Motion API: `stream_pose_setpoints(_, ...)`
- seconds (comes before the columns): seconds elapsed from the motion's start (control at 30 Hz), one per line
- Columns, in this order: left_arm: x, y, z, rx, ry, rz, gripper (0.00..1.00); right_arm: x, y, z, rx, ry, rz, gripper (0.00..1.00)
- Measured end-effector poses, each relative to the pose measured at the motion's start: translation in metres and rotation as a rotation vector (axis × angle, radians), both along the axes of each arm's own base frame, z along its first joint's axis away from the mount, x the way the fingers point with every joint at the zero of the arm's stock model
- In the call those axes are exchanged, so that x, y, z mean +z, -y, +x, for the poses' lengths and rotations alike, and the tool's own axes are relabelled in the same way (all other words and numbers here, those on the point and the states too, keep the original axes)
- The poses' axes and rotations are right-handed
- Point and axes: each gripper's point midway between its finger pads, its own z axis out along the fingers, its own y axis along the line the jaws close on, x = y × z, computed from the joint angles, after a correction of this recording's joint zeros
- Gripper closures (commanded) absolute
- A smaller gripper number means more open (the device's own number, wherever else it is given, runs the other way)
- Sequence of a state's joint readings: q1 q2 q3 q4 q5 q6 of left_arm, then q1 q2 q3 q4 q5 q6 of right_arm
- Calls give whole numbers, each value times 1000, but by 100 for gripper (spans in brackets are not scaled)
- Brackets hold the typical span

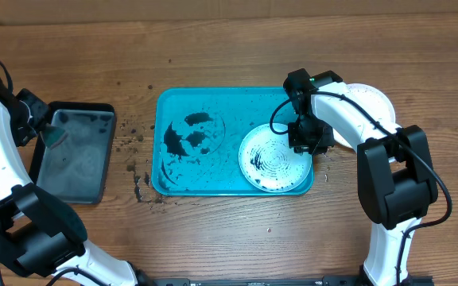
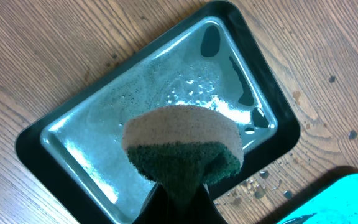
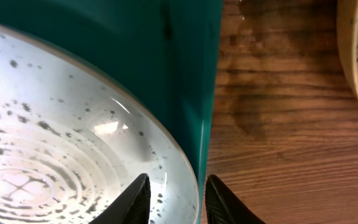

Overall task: Clean dirty plates on tray and stack at the side
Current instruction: 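Move the right gripper to the second white plate rim and grasp it, then scrub the second white plate with the sponge in the left gripper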

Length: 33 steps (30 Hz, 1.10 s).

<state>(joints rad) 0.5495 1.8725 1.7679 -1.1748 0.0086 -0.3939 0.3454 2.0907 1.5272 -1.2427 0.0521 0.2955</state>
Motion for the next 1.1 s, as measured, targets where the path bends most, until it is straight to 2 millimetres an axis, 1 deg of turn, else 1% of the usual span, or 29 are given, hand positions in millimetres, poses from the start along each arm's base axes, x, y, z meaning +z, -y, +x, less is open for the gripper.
stream_pose_setpoints(0.2, 0, 0, 0, -1, 2, -2, 96, 0, 0, 0, 8, -1, 1, 70)
stream_pose_setpoints(0.27, 0, 1, 0, -1, 2, -3, 96, 0, 0, -1, 8, -3, 1, 75)
stream_pose_setpoints(0.6, 0, 3, 2, -8, 2, -3, 96, 0, -5, -3, 3, -14, 29, 79)
stream_pose_setpoints(0.7, 0, 3, 2, -8, 2, -3, 95, 0, -6, -3, 2, -17, 34, 83)
stream_pose_setpoints(0.8, 0, 3, 2, -7, 2, -3, 96, 0, -10, -2, -2, -13, 55, 84)
stream_pose_setpoints(0.87, 0, 3, 2, -8, 2, -3, 96, -1, -14, 0, -4, -5, 79, 84)
stream_pose_setpoints(0.97, 0, 3, 2, -8, 2, -3, 96, -3, -21, 8, -6, 25, 116, 80)
stream_pose_setpoints(1.03, 0, 3, 2, -8, 1, -4, 96, -8, -24, 12, -5, 48, 128, 80)
stream_pose_setpoints(1.1, 0, 3, 2, -8, 1, -4, 96, -15, -24, 10, -4, 51, 137, 81)
